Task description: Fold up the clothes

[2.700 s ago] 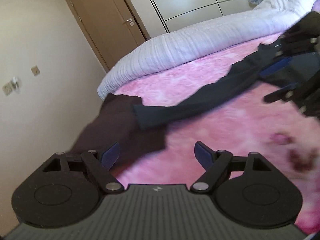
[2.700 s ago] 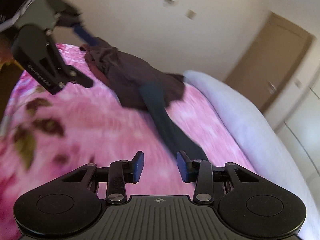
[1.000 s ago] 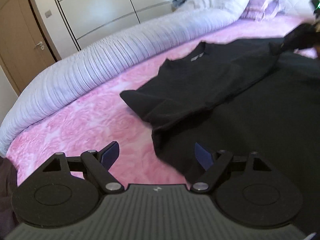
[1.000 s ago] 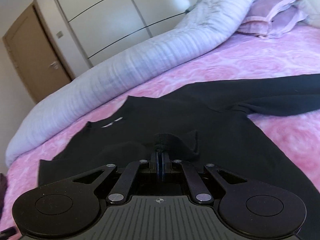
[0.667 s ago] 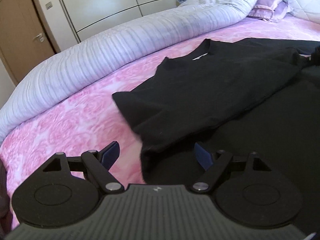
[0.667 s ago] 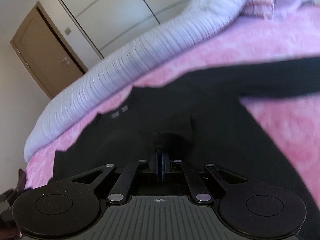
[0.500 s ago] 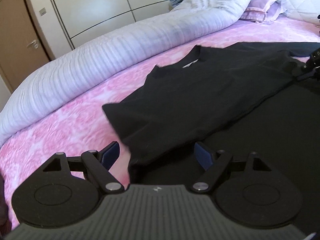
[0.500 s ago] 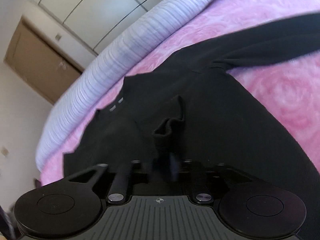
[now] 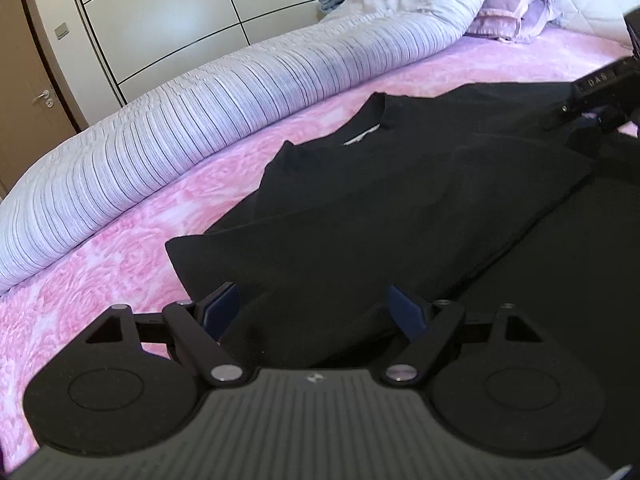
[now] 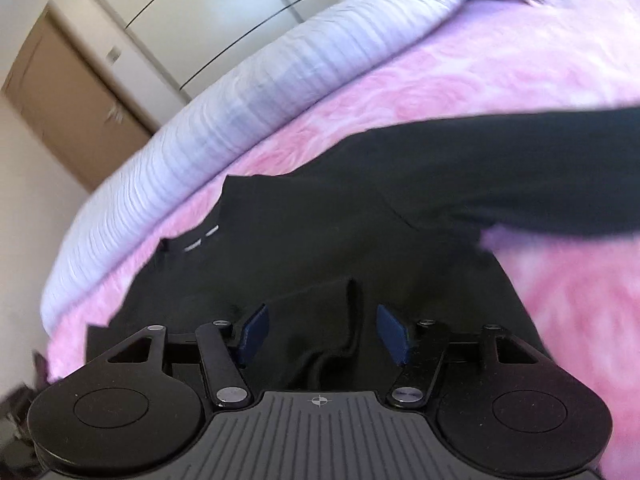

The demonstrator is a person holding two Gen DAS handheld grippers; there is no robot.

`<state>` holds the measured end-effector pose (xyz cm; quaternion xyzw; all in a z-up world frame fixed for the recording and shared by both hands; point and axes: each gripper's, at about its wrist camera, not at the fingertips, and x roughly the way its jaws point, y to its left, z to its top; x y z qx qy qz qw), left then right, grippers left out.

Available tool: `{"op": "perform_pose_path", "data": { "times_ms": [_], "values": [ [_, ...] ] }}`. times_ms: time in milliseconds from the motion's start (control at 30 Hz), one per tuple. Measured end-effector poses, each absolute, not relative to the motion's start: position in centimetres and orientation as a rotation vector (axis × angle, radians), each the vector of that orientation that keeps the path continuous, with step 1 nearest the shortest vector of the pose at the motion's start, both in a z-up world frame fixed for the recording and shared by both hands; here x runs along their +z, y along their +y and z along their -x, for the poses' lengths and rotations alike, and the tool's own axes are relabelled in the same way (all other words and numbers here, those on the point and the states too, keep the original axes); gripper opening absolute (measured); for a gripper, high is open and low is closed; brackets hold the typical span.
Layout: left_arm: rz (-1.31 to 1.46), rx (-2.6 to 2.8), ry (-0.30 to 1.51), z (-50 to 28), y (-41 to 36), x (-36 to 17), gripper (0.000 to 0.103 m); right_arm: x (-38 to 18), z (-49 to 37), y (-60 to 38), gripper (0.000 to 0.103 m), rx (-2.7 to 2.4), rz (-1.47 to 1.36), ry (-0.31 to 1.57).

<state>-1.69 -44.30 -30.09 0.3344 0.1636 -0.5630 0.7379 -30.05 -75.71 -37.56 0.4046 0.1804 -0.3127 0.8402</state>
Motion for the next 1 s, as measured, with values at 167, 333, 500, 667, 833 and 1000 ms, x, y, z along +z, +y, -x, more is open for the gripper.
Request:
{"op": "perform_pose_path", "data": {
  "times_ms": [167,333,500,667,833,1000],
  "values": [
    [-0.736,-1.222,0.382,0.9,-44.1,-30.9,0.079,-36.2,29.5,-77.0,0.001,-0.657,-0.733,0.378],
    [-0.73,-1.202,0.44,-0.2,-43.9,-31.7,0.079,-35.8,30.2,-76.3,0.001,-0.689,-0.665,0.368],
    [-0.66,-1.188,0.406,0.2,-42.4,-30.6,0.079,-36.0,31.8,-74.5,0.006,-0.744,-0.629,0.352],
    [-0.717,-1.216,0.499,0.9,-43.0,-31.9,0.079,-38.3,30.6,-72.4,0.01,-0.584,-0.609,0.538],
    [-0.724,-1.218,0.461,2.1,-42.2,-30.6,0.079,-37.7,37.1,-72.6,0.03,-0.639,-0.834,0.333],
    [-0.75,-1.241,0.374,4.5,-42.0,-28.2,0.079,-36.5,49.3,-73.8,0.059,-0.881,-0.84,0.197]
  ]
}}
